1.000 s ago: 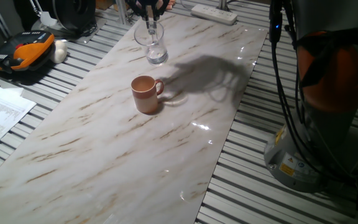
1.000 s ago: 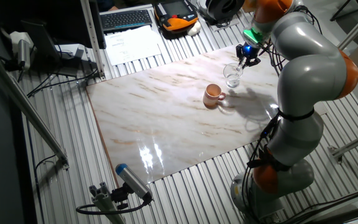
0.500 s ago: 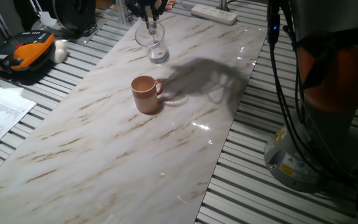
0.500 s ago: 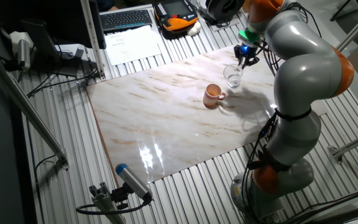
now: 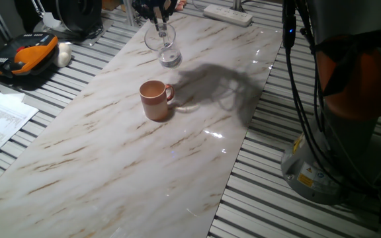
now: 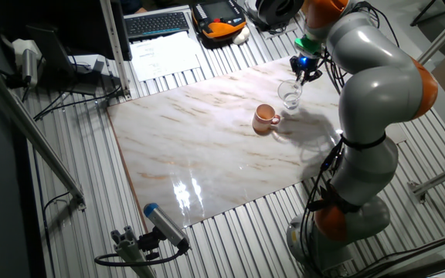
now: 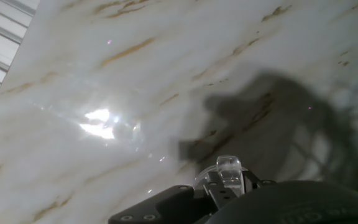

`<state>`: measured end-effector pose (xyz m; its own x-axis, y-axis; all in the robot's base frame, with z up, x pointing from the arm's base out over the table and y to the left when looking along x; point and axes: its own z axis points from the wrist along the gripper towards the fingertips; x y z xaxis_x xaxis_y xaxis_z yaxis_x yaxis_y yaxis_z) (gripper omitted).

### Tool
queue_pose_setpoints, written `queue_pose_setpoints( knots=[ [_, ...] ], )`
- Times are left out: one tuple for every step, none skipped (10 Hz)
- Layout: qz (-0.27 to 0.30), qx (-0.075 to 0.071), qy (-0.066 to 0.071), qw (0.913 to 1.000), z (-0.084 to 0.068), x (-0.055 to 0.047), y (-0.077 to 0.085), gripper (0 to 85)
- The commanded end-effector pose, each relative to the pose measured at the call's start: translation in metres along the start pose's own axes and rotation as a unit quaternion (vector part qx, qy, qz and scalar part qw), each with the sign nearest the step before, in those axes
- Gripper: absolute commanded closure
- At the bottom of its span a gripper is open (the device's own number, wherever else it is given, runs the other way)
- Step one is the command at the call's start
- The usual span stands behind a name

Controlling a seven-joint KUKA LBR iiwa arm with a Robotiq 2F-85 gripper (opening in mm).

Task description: Pour the water from one cup into another empty cup

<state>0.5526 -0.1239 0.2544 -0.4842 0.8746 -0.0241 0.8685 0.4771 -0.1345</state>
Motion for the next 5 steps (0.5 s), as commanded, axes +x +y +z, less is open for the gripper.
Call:
queue_pose_setpoints(
  knots=[
    [-0.001,0.007,-0.005,1.0,0.0005,-0.0006,-0.0005,85.0],
    [-0.003,0.011,-0.01,0.9999,0.0009,-0.001,-0.0007,85.0],
    [-0.003,0.012,-0.011,0.9999,0.0011,-0.001,-0.0006,85.0],
    [0.0,0.011,-0.012,0.9999,0.0013,-0.0011,-0.0005,85.0],
    [0.007,0.011,-0.015,0.9998,0.0016,-0.0014,-0.0007,85.0]
  ],
)
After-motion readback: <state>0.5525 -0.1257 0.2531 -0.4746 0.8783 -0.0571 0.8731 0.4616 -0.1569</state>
